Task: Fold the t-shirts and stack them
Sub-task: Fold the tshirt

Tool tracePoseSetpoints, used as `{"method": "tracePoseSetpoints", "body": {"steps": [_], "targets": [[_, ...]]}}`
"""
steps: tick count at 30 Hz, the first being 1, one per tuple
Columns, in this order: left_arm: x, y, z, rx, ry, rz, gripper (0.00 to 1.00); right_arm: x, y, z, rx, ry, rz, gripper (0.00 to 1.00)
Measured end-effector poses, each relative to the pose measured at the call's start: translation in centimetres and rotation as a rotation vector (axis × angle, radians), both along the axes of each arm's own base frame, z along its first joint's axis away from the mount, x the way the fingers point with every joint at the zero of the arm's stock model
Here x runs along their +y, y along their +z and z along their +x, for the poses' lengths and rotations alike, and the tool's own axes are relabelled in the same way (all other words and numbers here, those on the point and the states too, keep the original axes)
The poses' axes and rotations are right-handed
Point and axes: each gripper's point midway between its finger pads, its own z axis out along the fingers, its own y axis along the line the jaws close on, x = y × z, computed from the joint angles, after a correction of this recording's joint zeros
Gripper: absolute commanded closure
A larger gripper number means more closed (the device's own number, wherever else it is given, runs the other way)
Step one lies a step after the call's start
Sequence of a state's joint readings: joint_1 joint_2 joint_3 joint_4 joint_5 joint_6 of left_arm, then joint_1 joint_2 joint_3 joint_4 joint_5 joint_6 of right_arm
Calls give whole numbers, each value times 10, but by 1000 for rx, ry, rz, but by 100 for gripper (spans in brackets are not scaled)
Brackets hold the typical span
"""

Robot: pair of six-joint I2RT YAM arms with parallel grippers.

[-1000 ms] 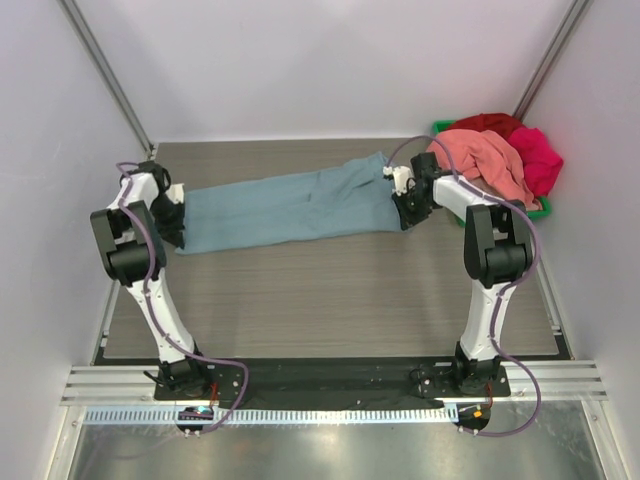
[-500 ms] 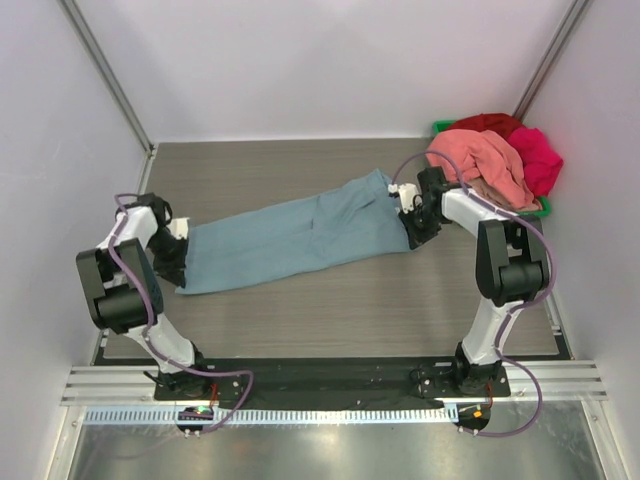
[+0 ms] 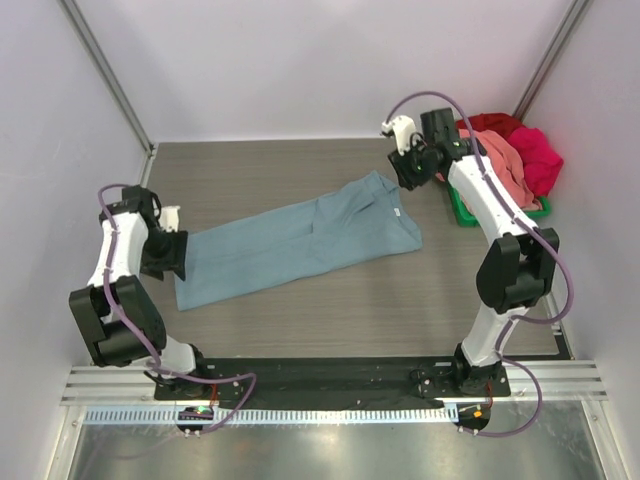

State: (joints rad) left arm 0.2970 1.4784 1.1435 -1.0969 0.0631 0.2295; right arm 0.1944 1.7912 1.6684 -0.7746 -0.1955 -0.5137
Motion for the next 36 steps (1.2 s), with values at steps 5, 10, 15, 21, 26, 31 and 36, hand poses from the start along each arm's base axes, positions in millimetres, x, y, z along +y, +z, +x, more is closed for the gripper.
{"method": "tracePoseSetpoints", "body": {"steps": [5,10,15,21,26,31,36], "targets": [[-9,7,31,-45,-26,-82,66,59,16,35,-80,113,24,60],[-29,-13,36,17,-66,-180,93,120,-40,50,3,217,4,62],[-45,-22,36,40,-94,-236,100,160,-82,55,62,274,-6,65],[-56,-36,31,86,-94,-268,100,190,-87,57,52,304,17,64],[-59,-57,27,144,-76,-283,100,203,-87,53,50,321,30,60],[-60,-62,25,158,-71,-286,99,212,-99,54,62,321,37,57],[-61,-63,26,159,-65,-285,98,217,-122,56,91,315,33,56]]}}
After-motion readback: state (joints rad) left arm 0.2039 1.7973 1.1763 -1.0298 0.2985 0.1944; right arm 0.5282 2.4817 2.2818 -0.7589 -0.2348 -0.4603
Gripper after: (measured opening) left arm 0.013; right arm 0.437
